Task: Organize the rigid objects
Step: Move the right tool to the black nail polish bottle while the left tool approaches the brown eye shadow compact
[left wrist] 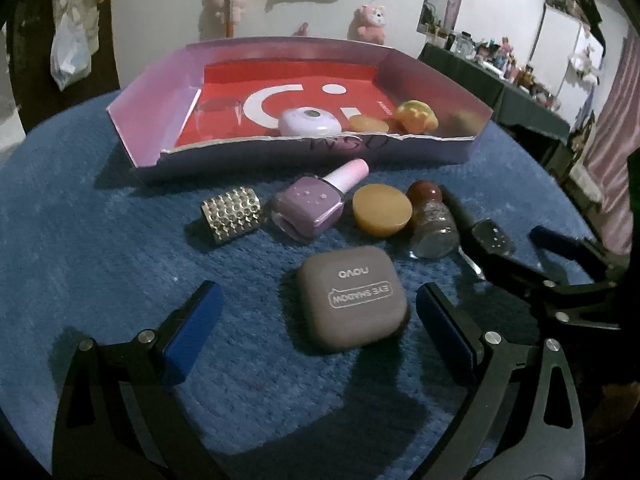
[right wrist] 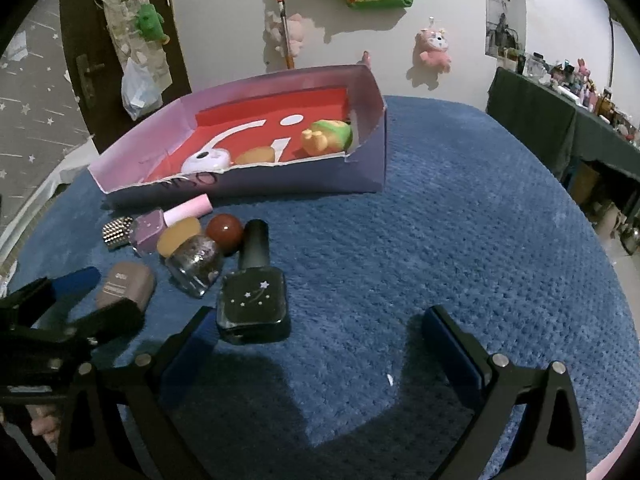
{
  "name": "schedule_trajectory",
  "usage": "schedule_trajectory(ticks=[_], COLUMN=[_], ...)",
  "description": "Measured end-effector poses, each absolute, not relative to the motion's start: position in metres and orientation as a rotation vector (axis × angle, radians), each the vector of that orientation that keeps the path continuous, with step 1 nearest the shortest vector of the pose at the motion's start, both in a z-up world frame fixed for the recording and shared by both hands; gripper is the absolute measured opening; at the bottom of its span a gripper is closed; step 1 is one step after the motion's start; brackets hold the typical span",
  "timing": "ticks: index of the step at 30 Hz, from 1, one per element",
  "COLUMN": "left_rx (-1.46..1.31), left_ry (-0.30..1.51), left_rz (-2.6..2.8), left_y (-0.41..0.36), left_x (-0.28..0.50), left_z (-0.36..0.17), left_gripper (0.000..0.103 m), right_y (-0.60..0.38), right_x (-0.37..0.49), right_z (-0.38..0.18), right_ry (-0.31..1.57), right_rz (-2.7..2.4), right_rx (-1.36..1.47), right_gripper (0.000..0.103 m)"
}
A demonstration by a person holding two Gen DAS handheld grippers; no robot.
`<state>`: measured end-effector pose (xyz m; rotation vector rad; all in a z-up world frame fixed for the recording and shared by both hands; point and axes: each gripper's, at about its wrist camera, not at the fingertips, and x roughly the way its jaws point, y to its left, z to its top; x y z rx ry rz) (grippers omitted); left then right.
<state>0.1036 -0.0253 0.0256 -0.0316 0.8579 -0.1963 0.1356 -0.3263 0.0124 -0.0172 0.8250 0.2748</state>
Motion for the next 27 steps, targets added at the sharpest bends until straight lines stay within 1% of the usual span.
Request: schedule_trajectory(ticks=[9, 17, 21, 22, 24, 26, 27], left_rx=[0.027, 0.069, 0.1, 0.109, 0.12, 0.117, 0.113], left_ry=[0.837, 0.817, 0.807, 0.805, 0.807, 0.824, 0.829], left_rz=[-0.155, -0.255, -0.256, -0.257, -0.268, -0.288, -0.296], left_y=[0.009, -0.005, -0.01, -0.01, -0.012, -0.014, -0.014], left_x=[0.098, 0.103, 0.107, 0.108, 0.109, 0.112, 0.112], left_z=[0.032, 0.038, 0.039, 0.039, 0.039, 0.037, 0.036], left_gripper=[0.099, 0.098, 0.097, 0.096, 0.085, 0.081, 0.076], right_y=[-0.317, -0.305, -0.299, -0.298, -0.298, -0.297, -0.297], right_x=[0.135, 0.136, 0.138, 0.139, 0.143, 0.146, 0.147], right_z=[0.013, 0.016, 0.017, 0.017, 0.017, 0.015, 0.014], right_ry=[0.817, 0.81, 0.811, 0.815, 0.828, 0.844, 0.845], right_rz=[0.326, 0.382, 0.392, 0.396, 0.406, 0.415, 0.413], right_rx=[-0.032, -0.082, -0.122, -0.122, -0.114, -0.102, -0.101], right_gripper=[0.103, 0.103, 0.096, 0.093, 0.087, 0.083, 0.082])
